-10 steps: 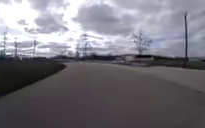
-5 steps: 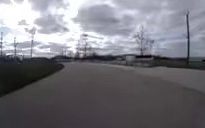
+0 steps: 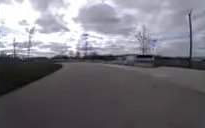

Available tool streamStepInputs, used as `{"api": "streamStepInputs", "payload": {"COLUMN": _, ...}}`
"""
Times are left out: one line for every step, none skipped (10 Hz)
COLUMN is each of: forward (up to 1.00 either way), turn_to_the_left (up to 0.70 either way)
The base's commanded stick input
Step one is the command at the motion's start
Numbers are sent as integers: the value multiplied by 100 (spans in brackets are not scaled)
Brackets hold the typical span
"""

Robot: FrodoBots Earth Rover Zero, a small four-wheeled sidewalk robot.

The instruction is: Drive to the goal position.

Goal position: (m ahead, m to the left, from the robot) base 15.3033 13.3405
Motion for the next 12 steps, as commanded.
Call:
{"api": "streamStepInputs", "payload": {"forward": 98, "turn_to_the_left": 0}}
{"api": "streamStepInputs", "payload": {"forward": 99, "turn_to_the_left": 0}}
{"api": "streamStepInputs", "payload": {"forward": 99, "turn_to_the_left": 0}}
{"api": "streamStepInputs", "payload": {"forward": 99, "turn_to_the_left": 0}}
{"api": "streamStepInputs", "payload": {"forward": 99, "turn_to_the_left": 0}}
{"api": "streamStepInputs", "payload": {"forward": 99, "turn_to_the_left": 0}}
{"api": "streamStepInputs", "payload": {"forward": 98, "turn_to_the_left": 0}}
{"api": "streamStepInputs", "payload": {"forward": 99, "turn_to_the_left": 0}}
{"api": "streamStepInputs", "payload": {"forward": 99, "turn_to_the_left": 0}}
{"api": "streamStepInputs", "payload": {"forward": 99, "turn_to_the_left": 0}}
{"api": "streamStepInputs", "payload": {"forward": 99, "turn_to_the_left": 0}}
{"api": "streamStepInputs", "payload": {"forward": 99, "turn_to_the_left": 0}}
